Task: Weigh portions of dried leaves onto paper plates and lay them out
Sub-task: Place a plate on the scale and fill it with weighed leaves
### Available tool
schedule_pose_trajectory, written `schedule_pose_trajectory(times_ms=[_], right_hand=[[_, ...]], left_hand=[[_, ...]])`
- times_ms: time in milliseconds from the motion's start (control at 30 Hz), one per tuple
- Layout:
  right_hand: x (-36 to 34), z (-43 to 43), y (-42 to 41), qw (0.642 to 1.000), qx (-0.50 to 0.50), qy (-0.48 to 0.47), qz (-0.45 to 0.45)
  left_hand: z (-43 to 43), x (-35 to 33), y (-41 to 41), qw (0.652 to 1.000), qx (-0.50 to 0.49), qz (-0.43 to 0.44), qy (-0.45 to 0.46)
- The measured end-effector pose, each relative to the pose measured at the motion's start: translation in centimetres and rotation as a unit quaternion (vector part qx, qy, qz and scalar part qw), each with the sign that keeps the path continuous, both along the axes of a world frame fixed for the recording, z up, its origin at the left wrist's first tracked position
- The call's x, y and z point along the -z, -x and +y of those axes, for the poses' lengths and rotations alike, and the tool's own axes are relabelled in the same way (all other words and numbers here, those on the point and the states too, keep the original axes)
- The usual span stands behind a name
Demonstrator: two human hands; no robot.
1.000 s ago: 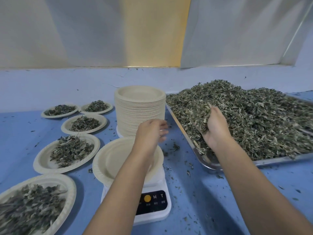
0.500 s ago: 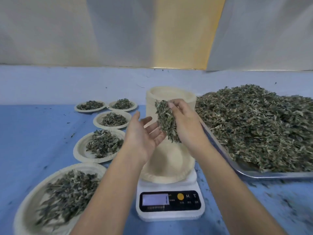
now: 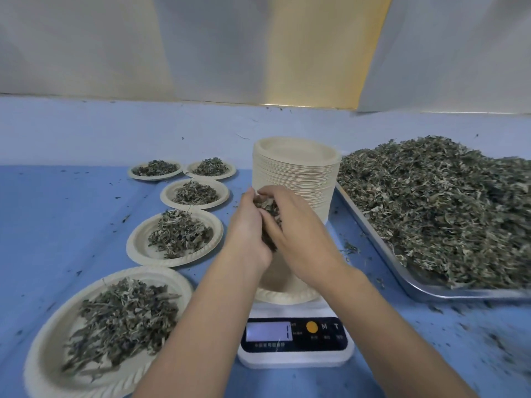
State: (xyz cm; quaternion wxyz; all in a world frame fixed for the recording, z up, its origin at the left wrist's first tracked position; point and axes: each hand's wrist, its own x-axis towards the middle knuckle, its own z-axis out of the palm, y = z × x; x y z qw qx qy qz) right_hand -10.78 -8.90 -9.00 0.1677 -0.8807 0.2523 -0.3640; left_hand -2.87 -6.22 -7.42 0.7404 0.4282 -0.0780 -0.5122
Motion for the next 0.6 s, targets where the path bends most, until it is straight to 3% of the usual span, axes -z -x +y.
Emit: schedule_pose_trajectory(times_ms=[367,600], right_hand=[[0.2,0.2,-0.6,0.997,0.004,0.024,-0.079],[-0.3,-0.4,-0.2,0.990,0.014,0.017,-0.142]], left_hand=[[-0.1,0.0,-0.5,0.996,-0.006,0.079,0.044],[-0.2,0.0,-1.6,0.991,-0.061,0.106,0.060]])
